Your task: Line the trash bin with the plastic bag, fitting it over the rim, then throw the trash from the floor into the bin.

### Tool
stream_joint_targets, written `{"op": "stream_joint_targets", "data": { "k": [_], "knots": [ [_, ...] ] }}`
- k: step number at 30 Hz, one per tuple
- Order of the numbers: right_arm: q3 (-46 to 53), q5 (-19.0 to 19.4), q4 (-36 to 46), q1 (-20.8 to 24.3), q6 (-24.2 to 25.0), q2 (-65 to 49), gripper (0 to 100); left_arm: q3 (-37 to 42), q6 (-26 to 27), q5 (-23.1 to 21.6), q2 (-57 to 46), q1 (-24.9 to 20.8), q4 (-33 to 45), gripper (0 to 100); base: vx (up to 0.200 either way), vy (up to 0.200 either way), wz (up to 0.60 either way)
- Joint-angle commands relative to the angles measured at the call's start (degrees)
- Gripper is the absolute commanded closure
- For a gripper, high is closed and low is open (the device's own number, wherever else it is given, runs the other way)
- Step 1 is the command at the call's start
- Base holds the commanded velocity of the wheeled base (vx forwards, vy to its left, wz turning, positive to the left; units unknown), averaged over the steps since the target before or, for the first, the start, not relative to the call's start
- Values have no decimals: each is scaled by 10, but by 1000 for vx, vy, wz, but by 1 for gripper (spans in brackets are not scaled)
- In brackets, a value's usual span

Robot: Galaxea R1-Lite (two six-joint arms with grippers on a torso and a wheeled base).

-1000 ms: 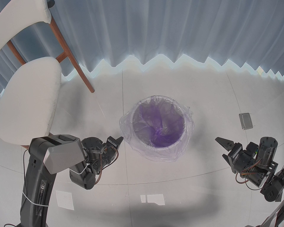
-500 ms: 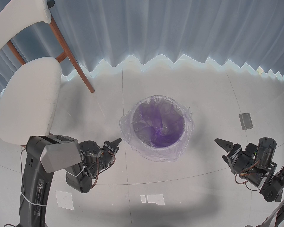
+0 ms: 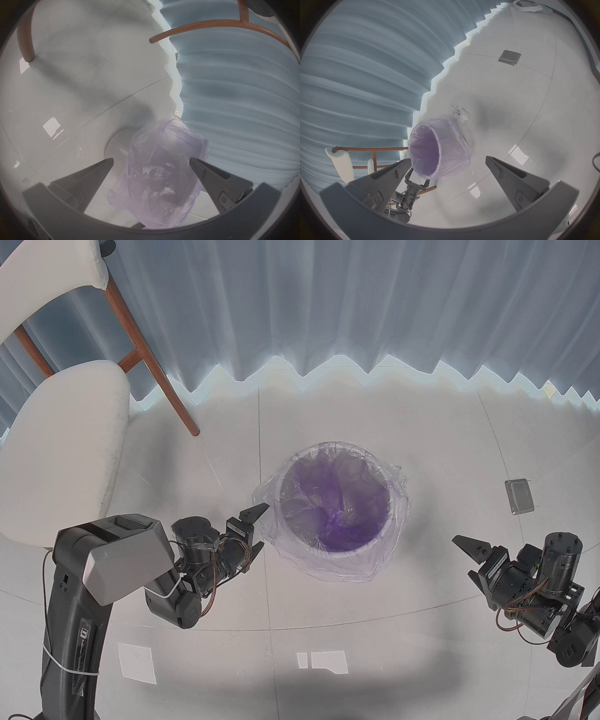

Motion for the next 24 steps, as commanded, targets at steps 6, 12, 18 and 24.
{"op": "stream_joint_targets", "data": {
  "k": [6, 12, 18, 24],
  "knots": [
    [4, 0, 0, 0, 1, 9, 0, -77, -5, -3, 38, -5, 51, 100, 0, 0, 0],
    [-1, 0, -1, 0, -2, 11, 0, -76, 1, -1, 37, 1, 47, 100, 0, 0, 0],
    [4, 0, -1, 1, -1, 7, 0, -74, 54, -1, 42, 10, 52, 100, 0, 0, 0],
    [3, 0, -1, 1, -2, 5, 0, -75, 109, 6, 70, 7, 54, 100, 0, 0, 0]
  ]
}}
